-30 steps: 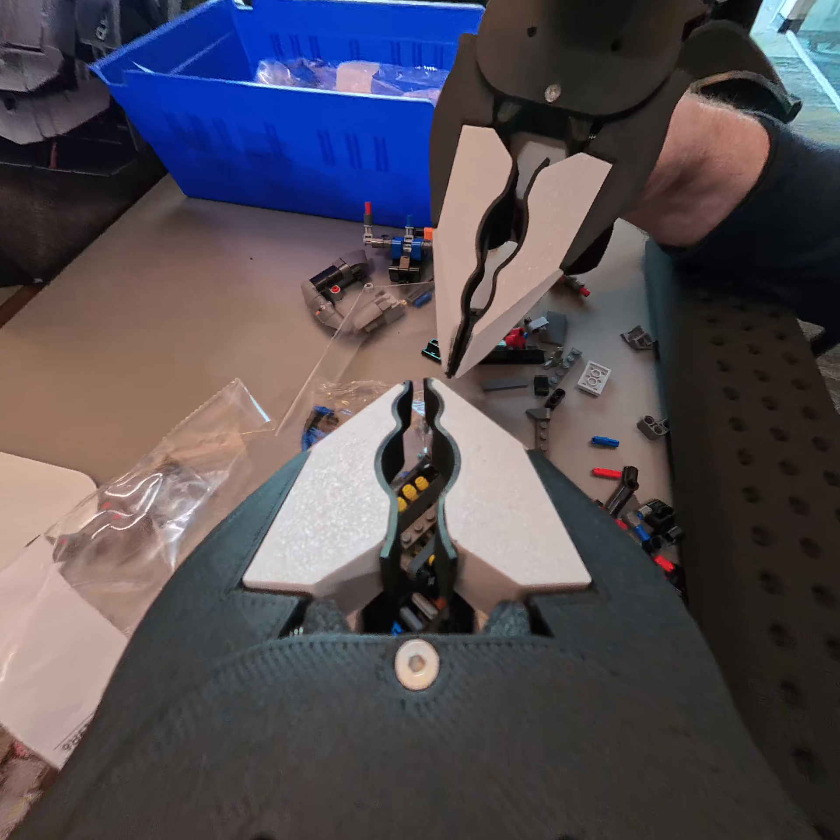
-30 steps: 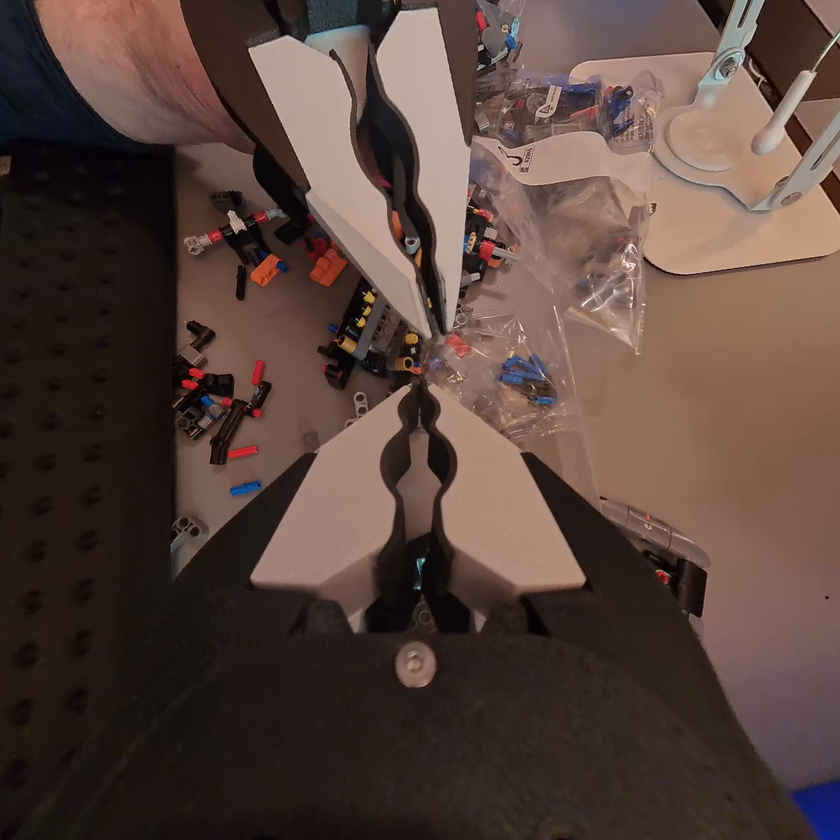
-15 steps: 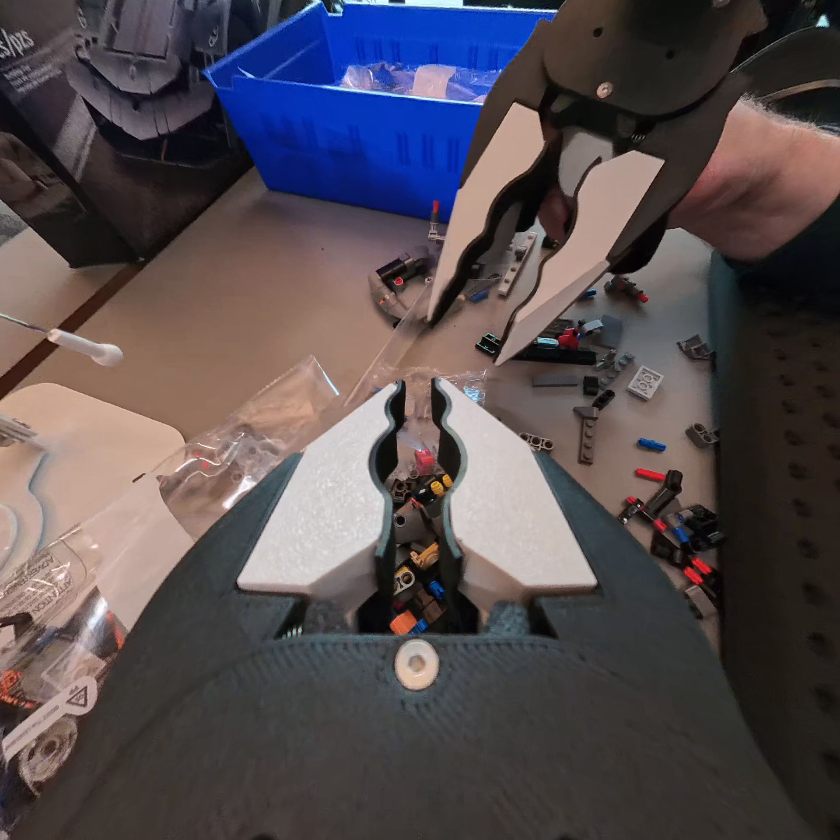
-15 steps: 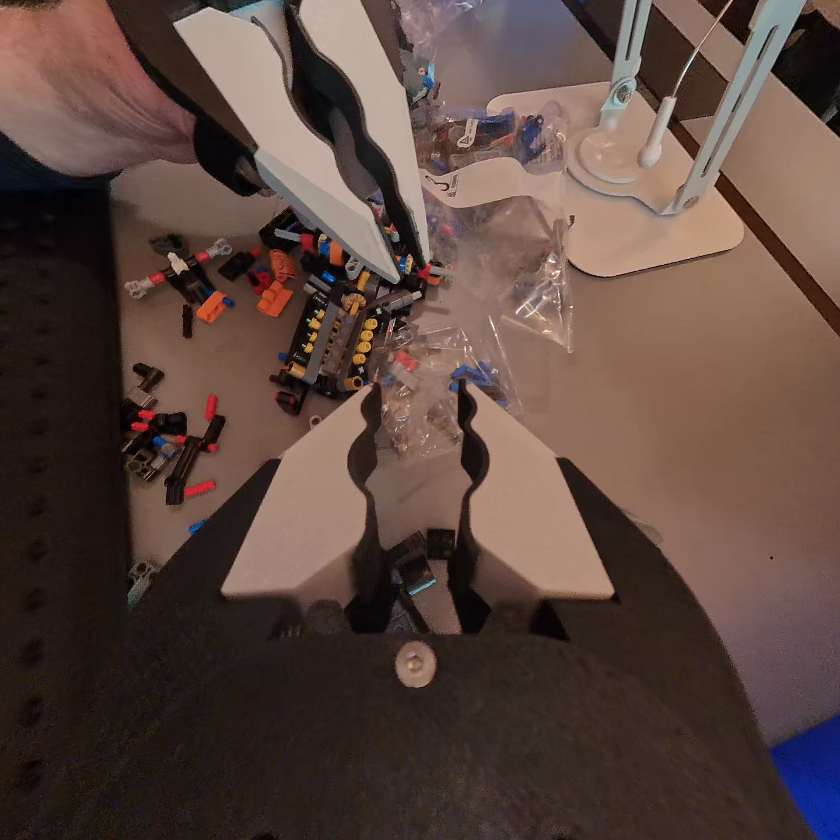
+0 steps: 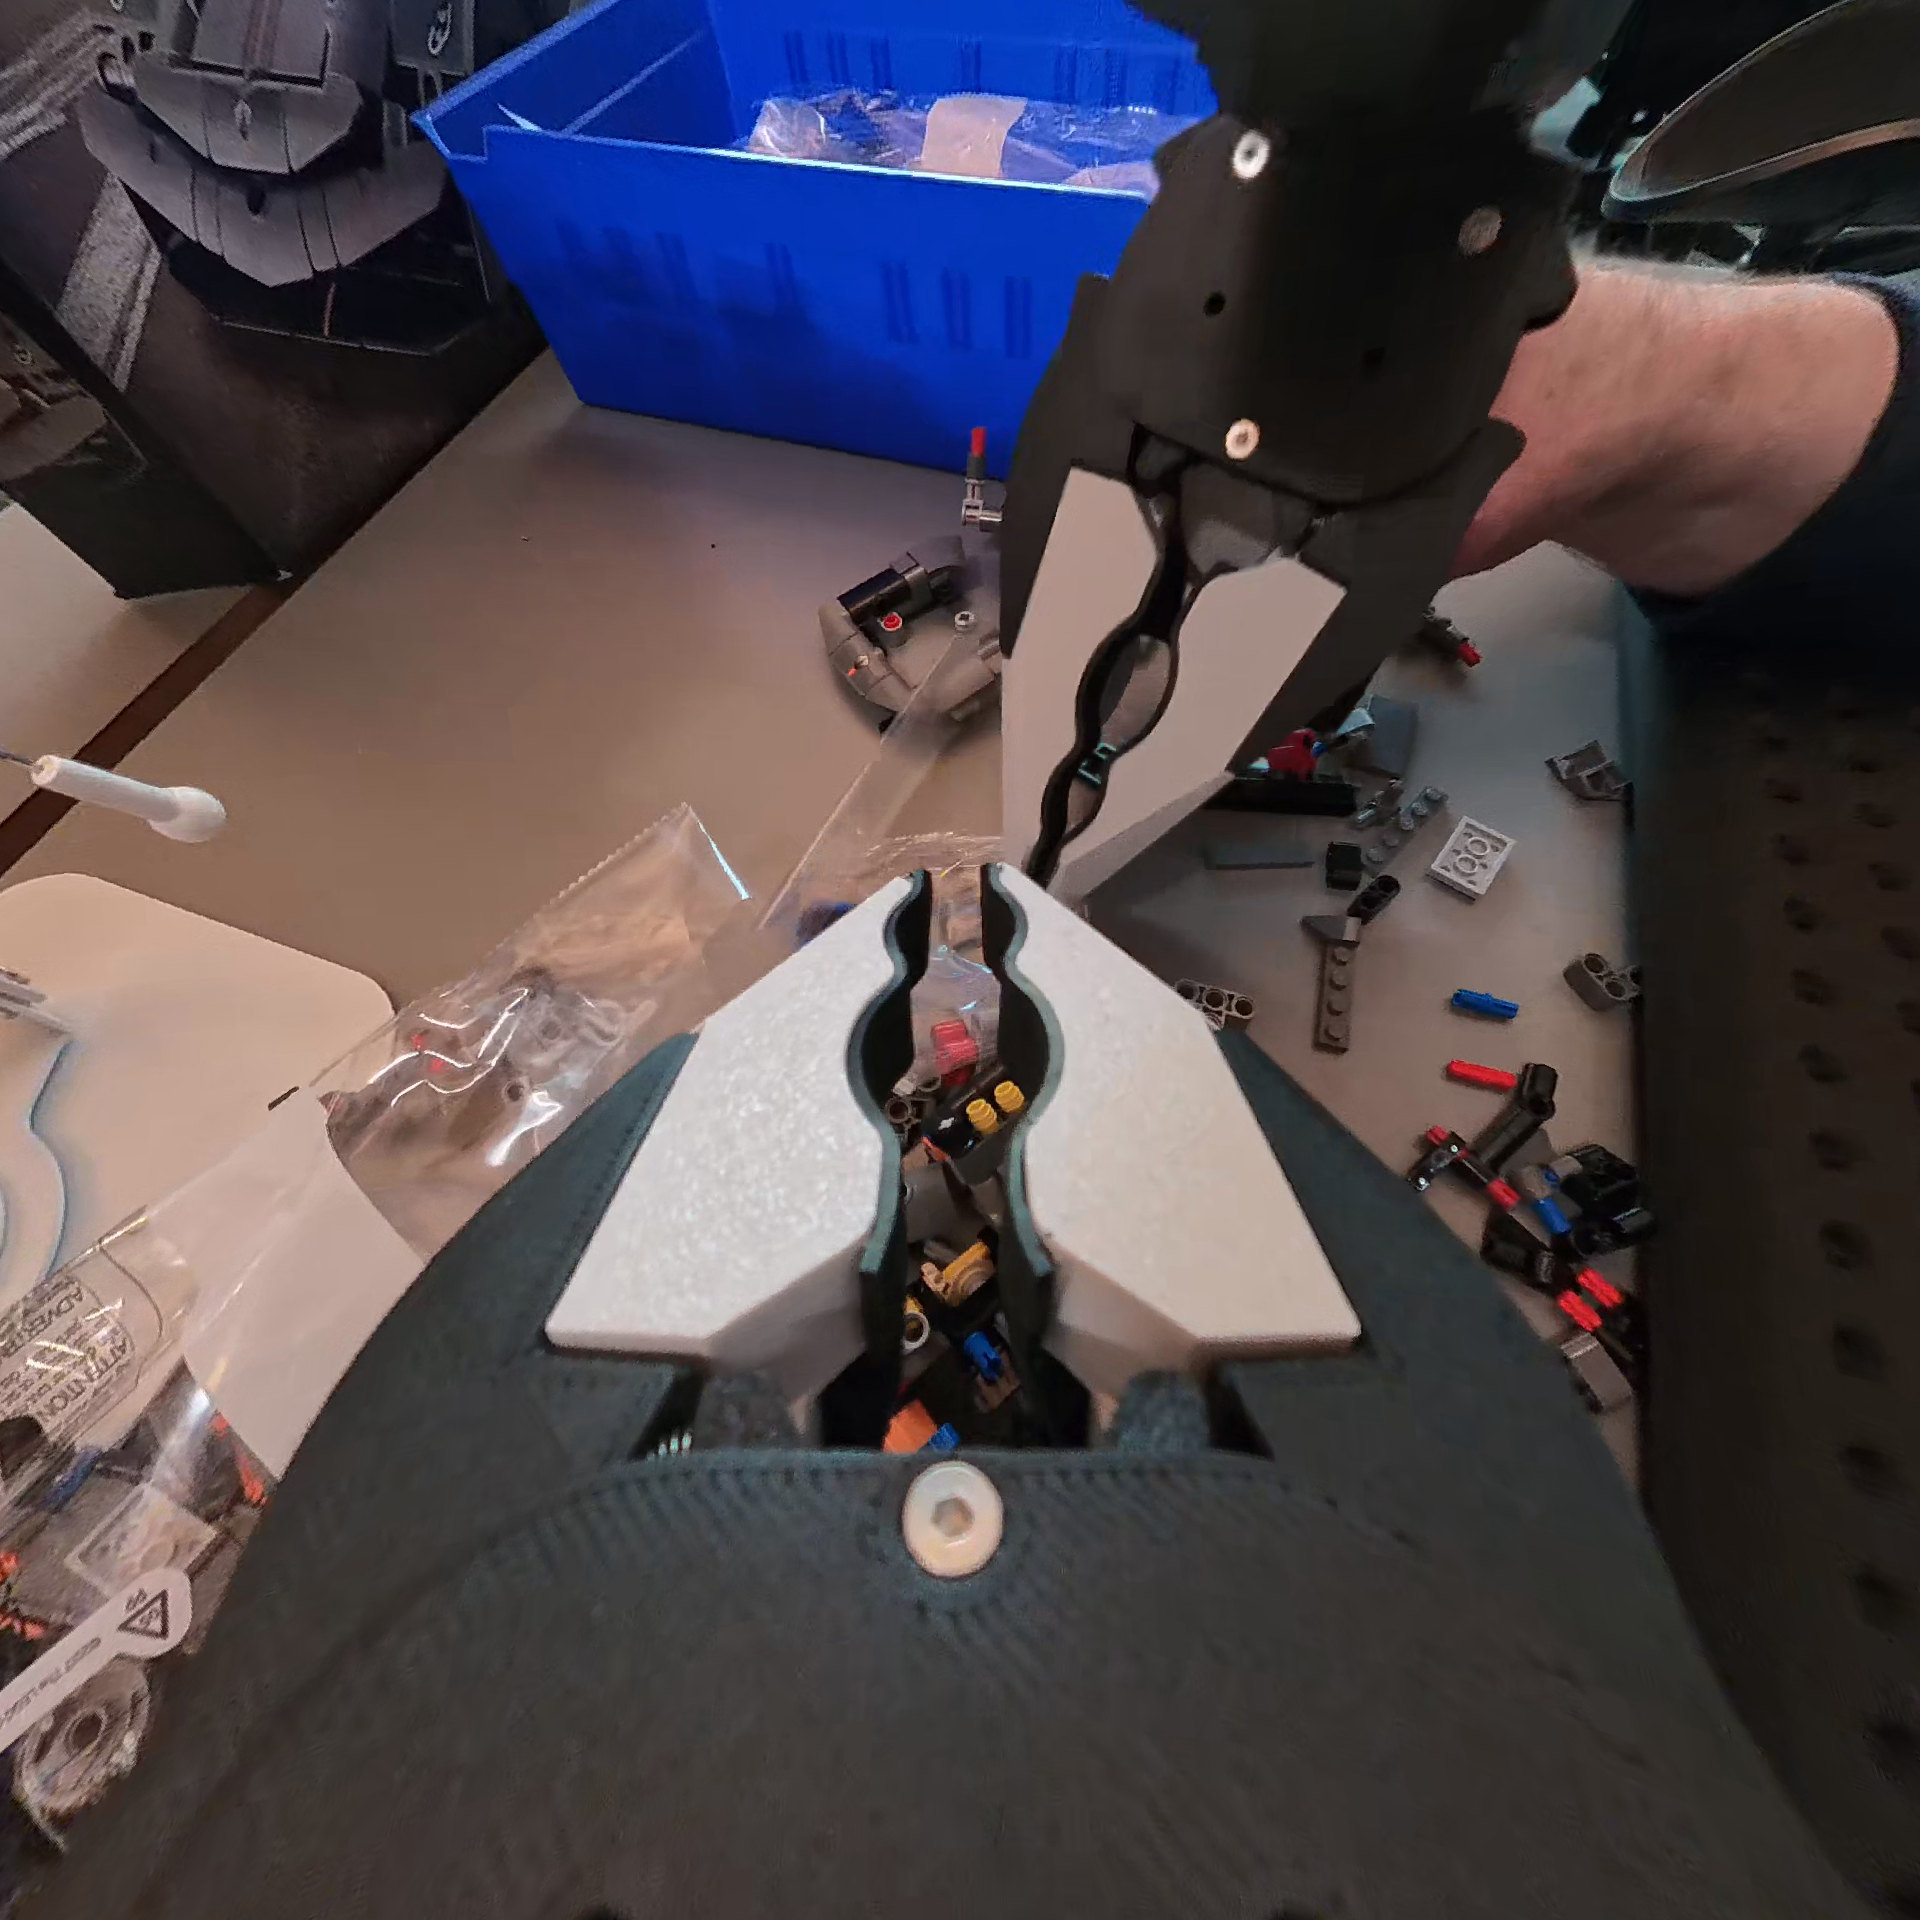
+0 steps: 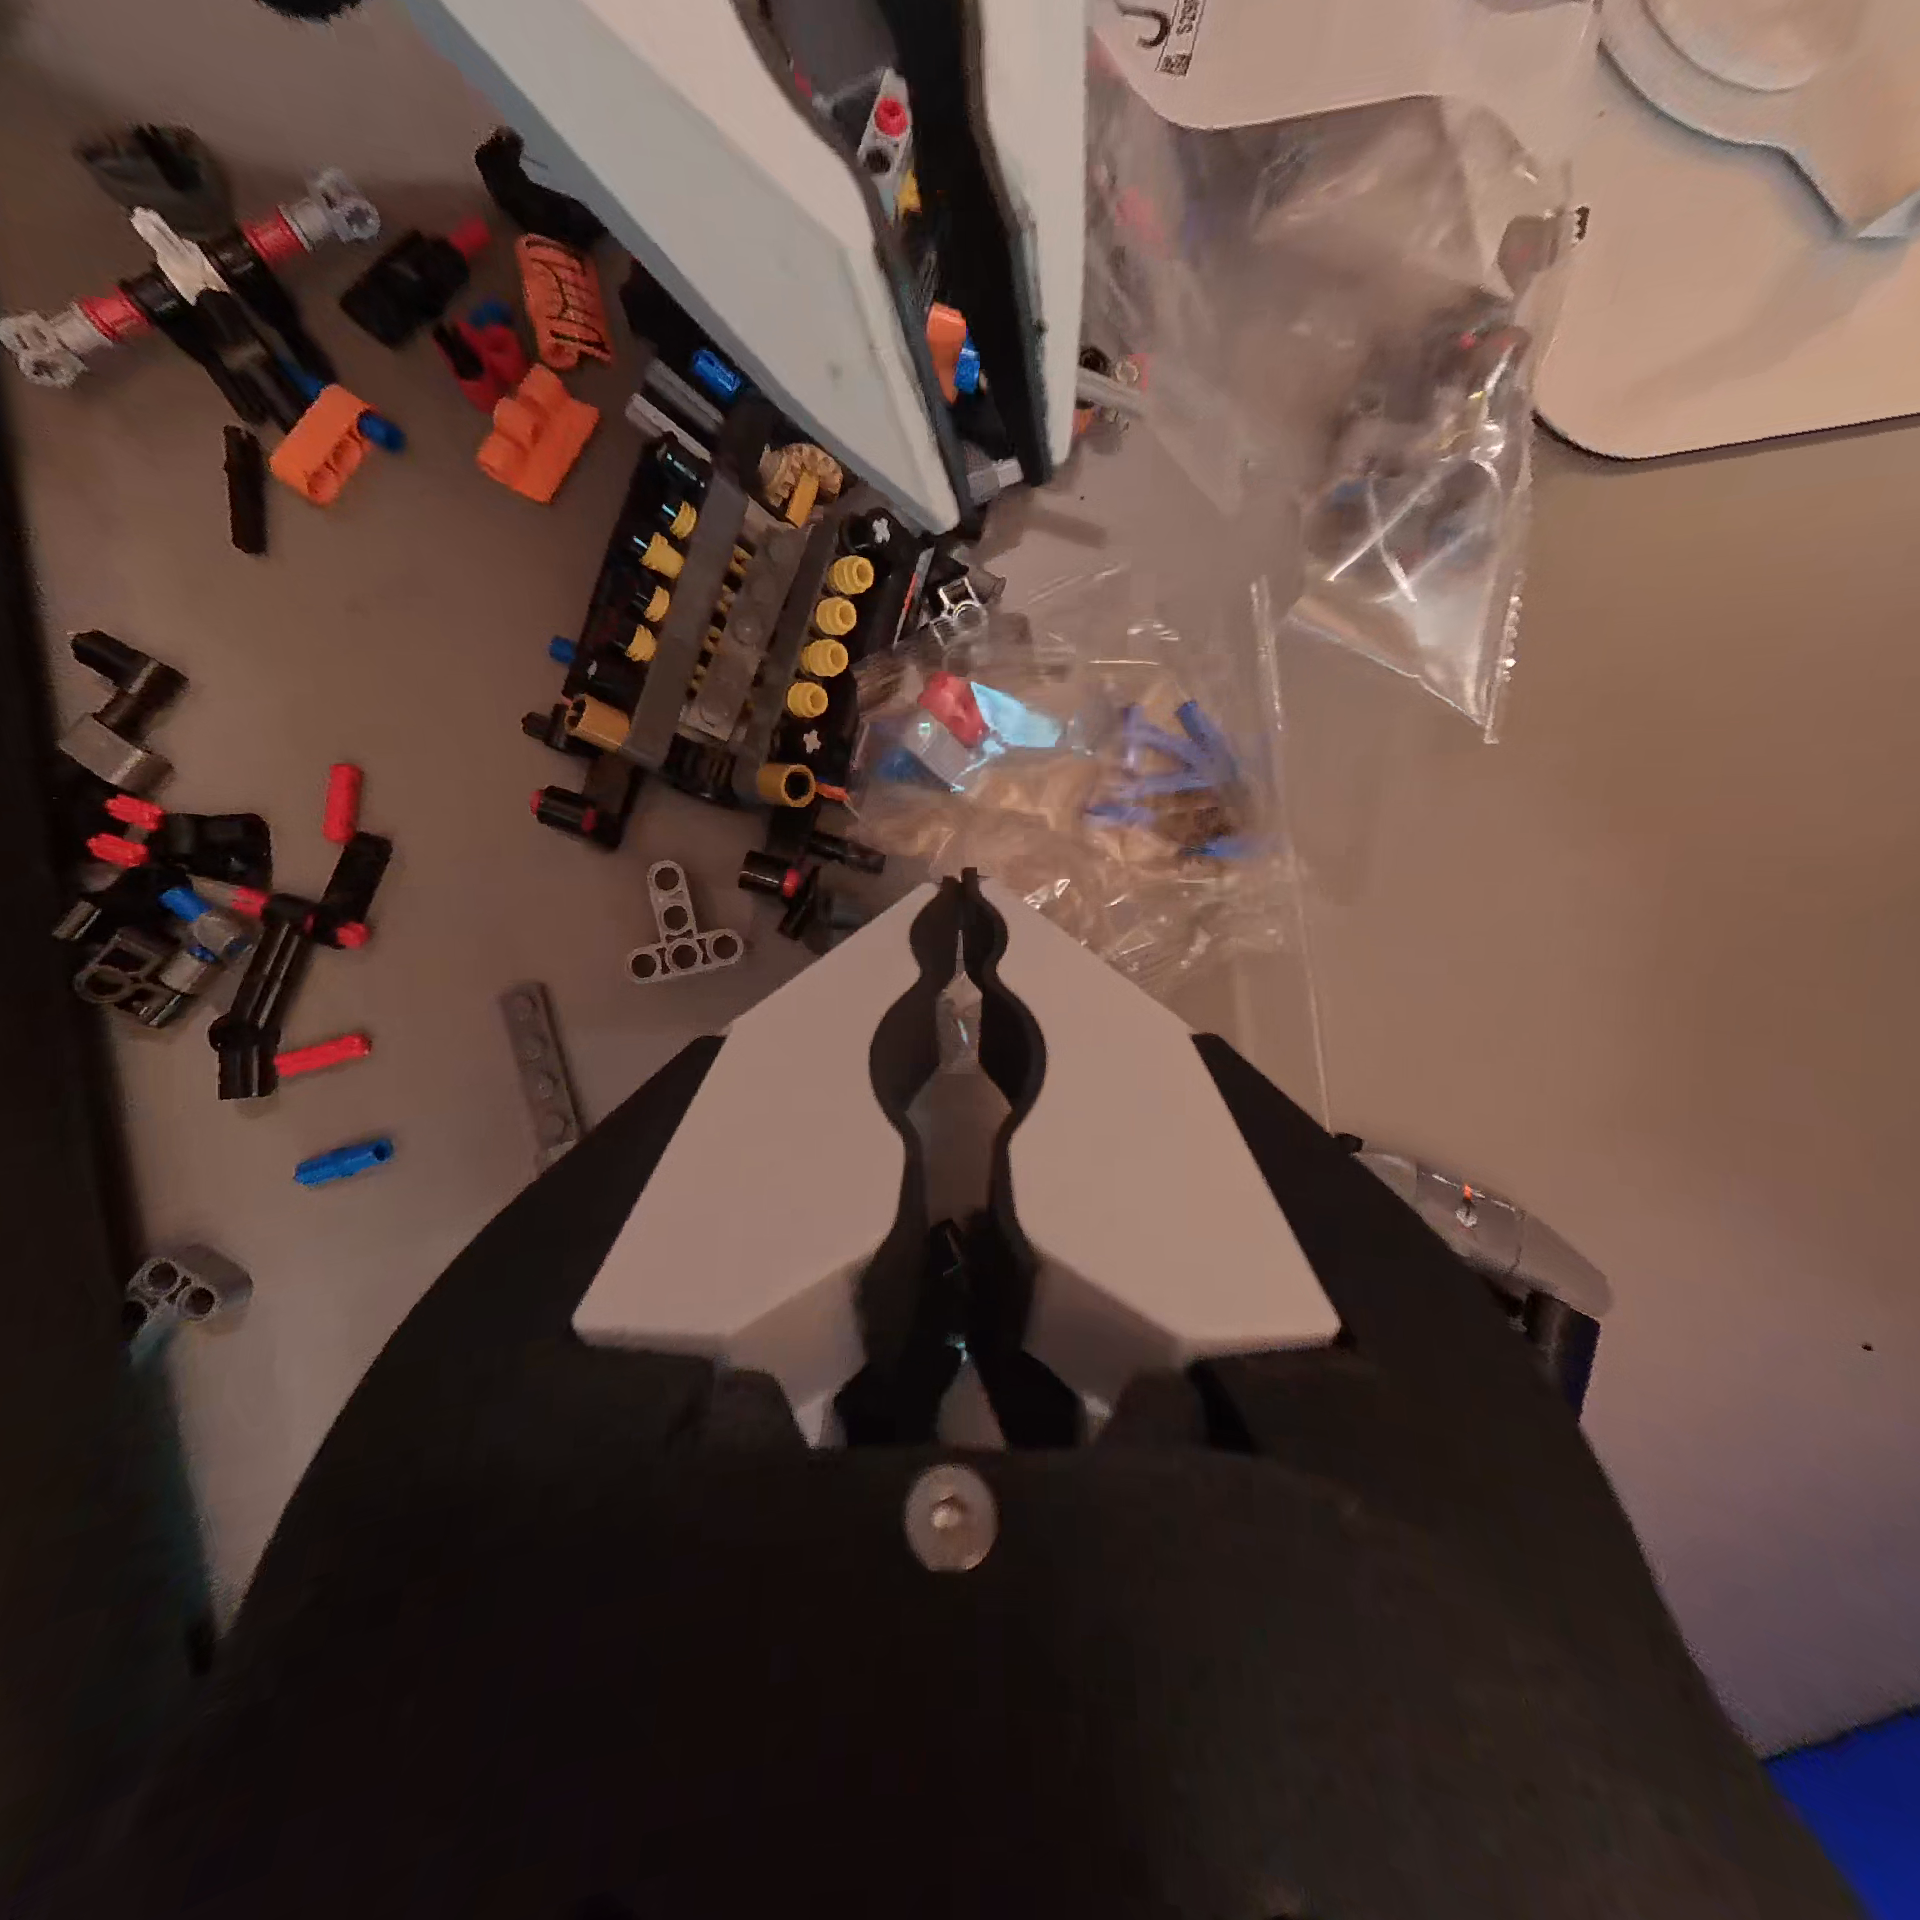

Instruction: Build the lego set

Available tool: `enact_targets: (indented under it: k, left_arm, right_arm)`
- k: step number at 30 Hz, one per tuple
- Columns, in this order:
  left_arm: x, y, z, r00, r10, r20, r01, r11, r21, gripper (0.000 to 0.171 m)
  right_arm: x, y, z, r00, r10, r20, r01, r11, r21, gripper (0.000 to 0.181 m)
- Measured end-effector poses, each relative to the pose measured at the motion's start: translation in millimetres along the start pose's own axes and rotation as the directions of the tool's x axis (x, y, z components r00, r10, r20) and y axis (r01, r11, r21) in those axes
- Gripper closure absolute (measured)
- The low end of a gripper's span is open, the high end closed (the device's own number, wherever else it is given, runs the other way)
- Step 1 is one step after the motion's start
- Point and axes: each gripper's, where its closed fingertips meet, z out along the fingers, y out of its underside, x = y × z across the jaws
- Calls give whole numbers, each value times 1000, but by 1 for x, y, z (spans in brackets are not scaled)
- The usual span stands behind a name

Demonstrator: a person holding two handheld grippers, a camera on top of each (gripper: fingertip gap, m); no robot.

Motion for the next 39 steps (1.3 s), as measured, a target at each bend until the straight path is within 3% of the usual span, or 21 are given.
enact_targets:
  k: [6,13,30,39]
  left_arm:
    - [10,4,4,998,39,-40,-40,999,-31,158]
    - [17,14,14,984,179,-12,-179,978,-108,148]
    - [23,16,18,972,235,-10,-235,963,-132,157]
    - [23,20,18,967,255,-3,-252,955,-157,171]
  right_arm:
    - [0,-12,-19,1000,24,14,-25,995,94,181]
    - [-7,-17,-33,999,18,43,-25,989,148,181]
    - [-6,-29,-49,997,49,53,-60,967,246,181]
    - [-9,-28,-51,995,66,78,-83,965,250,175]
